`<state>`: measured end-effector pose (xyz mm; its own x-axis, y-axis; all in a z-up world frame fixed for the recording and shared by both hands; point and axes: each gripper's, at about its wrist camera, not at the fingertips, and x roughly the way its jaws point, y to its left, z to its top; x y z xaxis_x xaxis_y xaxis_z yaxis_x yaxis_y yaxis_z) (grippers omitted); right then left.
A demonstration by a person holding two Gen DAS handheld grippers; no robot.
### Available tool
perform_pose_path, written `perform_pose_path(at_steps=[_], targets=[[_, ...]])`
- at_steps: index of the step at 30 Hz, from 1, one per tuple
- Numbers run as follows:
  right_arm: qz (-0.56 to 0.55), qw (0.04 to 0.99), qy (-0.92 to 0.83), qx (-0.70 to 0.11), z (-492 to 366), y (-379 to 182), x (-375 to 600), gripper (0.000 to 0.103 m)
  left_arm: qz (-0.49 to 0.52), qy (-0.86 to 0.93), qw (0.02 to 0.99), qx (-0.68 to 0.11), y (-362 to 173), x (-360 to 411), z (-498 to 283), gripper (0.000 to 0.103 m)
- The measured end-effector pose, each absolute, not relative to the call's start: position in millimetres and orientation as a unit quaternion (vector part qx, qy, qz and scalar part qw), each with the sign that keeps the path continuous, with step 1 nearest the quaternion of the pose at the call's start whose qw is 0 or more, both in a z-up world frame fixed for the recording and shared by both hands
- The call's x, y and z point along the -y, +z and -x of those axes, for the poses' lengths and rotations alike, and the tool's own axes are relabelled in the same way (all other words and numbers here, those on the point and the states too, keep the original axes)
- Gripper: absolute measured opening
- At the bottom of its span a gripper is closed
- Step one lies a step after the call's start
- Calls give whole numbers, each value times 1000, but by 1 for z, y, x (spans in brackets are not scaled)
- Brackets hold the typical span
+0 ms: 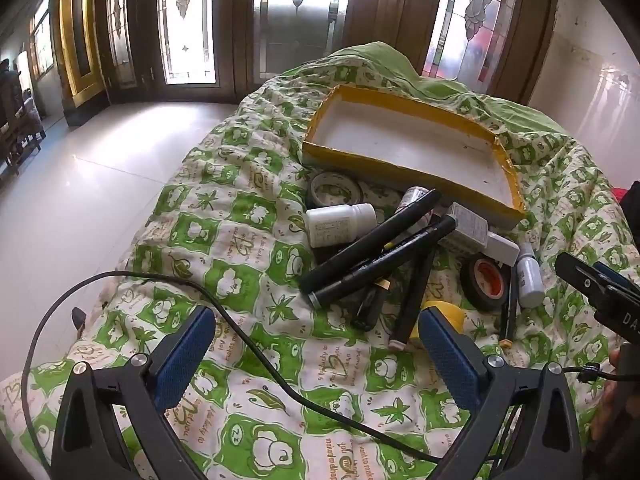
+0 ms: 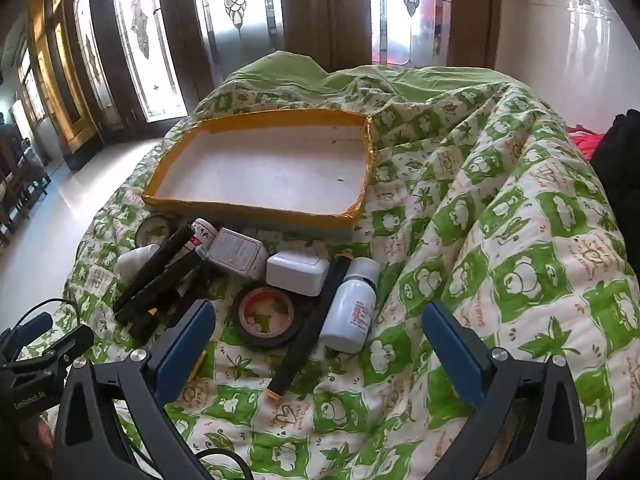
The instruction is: Organize rigid objects
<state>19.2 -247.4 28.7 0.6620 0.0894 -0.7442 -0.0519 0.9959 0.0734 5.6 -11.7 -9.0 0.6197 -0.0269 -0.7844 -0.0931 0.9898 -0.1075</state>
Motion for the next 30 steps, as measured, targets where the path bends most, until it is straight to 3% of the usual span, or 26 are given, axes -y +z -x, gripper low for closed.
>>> perform_pose_path(at_steps=[12, 21, 30], targets=[[-49, 893, 96, -437, -26, 28, 247, 103, 56, -4, 898, -436, -9, 19, -4, 102], [-78, 862, 146, -479, -45, 31, 252, 96, 47, -7, 898, -438, -9, 22, -5, 102], [-99, 855, 152, -486, -52, 23, 263, 75, 36, -12, 897, -441, -10, 27, -5, 102]])
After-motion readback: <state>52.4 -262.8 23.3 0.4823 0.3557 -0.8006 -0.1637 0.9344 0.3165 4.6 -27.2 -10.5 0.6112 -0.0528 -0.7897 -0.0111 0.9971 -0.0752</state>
